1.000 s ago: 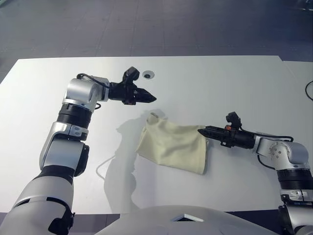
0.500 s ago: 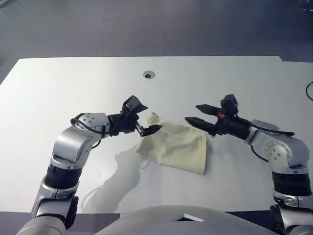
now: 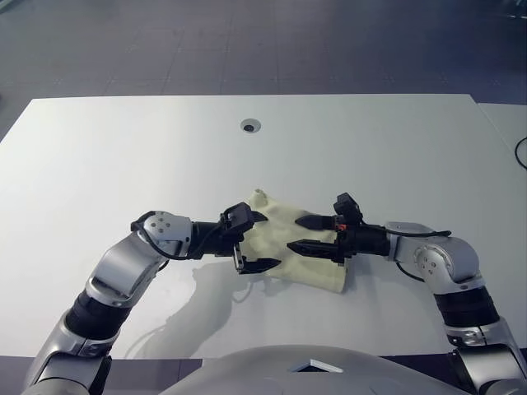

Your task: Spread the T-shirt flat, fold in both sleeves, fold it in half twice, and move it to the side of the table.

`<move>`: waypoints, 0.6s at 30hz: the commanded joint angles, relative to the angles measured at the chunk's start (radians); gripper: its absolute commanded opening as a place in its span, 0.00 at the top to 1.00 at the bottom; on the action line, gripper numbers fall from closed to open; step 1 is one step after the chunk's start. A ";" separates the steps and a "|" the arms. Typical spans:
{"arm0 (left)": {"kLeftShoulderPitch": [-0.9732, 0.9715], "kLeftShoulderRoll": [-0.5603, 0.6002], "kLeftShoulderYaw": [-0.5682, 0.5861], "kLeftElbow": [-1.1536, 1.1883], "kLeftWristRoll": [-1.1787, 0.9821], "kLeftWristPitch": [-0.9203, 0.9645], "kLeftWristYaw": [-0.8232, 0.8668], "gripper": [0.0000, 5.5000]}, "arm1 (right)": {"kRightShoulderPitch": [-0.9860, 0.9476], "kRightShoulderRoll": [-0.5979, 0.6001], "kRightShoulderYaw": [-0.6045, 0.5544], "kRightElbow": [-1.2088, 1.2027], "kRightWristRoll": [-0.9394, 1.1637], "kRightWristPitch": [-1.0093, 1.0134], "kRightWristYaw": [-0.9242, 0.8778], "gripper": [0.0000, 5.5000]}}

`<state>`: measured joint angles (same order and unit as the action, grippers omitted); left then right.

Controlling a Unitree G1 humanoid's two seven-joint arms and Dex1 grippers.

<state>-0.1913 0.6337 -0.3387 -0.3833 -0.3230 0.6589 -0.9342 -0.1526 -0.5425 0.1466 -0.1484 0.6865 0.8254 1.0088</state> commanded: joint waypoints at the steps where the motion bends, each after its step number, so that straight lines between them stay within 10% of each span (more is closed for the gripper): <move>1: -0.058 -0.049 -0.052 0.150 0.080 -0.080 0.024 0.02 | 0.016 -0.006 0.032 0.036 -0.067 -0.045 -0.011 0.02; 18: 0.015 -0.008 -0.015 0.204 0.118 -0.063 0.068 0.02 | 0.170 -0.020 0.043 0.045 -0.226 -0.216 -0.128 0.02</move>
<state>-0.1851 0.6368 -0.3753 -0.2090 -0.2202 0.5520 -0.9050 -0.0436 -0.5249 0.1678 -0.1059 0.4958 0.5732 0.8879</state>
